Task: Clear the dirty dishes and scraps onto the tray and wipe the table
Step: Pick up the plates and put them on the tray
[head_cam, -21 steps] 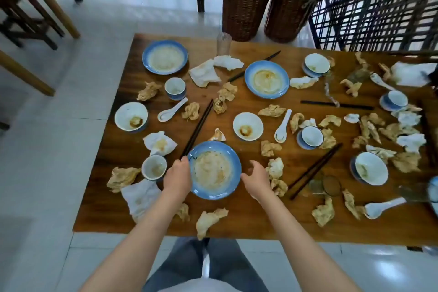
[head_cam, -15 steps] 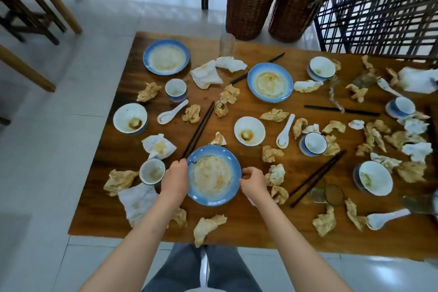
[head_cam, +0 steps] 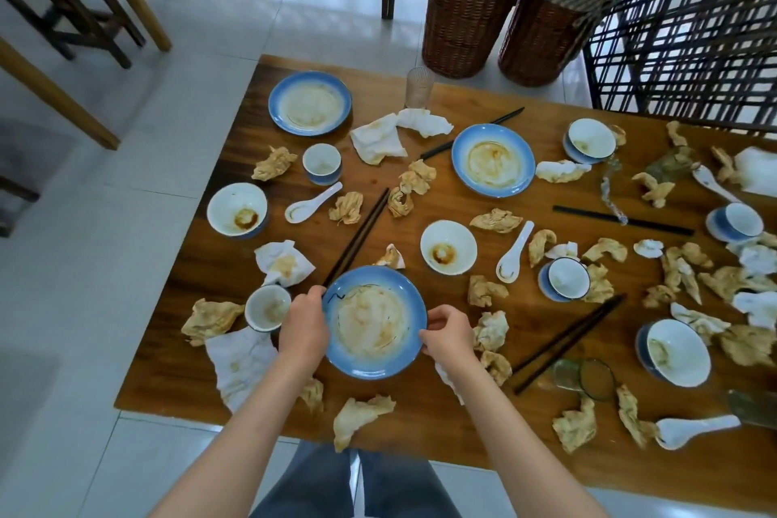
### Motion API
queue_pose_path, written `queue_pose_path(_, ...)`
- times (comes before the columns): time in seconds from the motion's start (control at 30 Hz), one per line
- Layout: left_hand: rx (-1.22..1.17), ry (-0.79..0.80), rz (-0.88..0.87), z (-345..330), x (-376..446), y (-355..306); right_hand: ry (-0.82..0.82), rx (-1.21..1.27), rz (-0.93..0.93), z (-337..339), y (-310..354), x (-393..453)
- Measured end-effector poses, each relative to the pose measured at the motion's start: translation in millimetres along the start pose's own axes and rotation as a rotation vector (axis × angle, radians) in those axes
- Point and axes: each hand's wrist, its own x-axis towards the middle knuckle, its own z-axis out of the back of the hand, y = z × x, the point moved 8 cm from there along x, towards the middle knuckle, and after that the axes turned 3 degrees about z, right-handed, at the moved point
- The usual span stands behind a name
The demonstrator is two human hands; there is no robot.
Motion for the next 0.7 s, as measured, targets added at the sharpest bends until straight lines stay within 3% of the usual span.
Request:
queue_pose_path(0.33, -0.204, -0.240, -0.050, 86.0, 8.5, -35.4, 0.024, 0.141, 0.134, 29.0, 82.9, 3.5)
queue_pose_path(0.7, -0.244, -0.310, -0.109, 197.6, 138.3, -80.7, -0.020, 0.267, 0.160, 25.5, 249.8, 66.1)
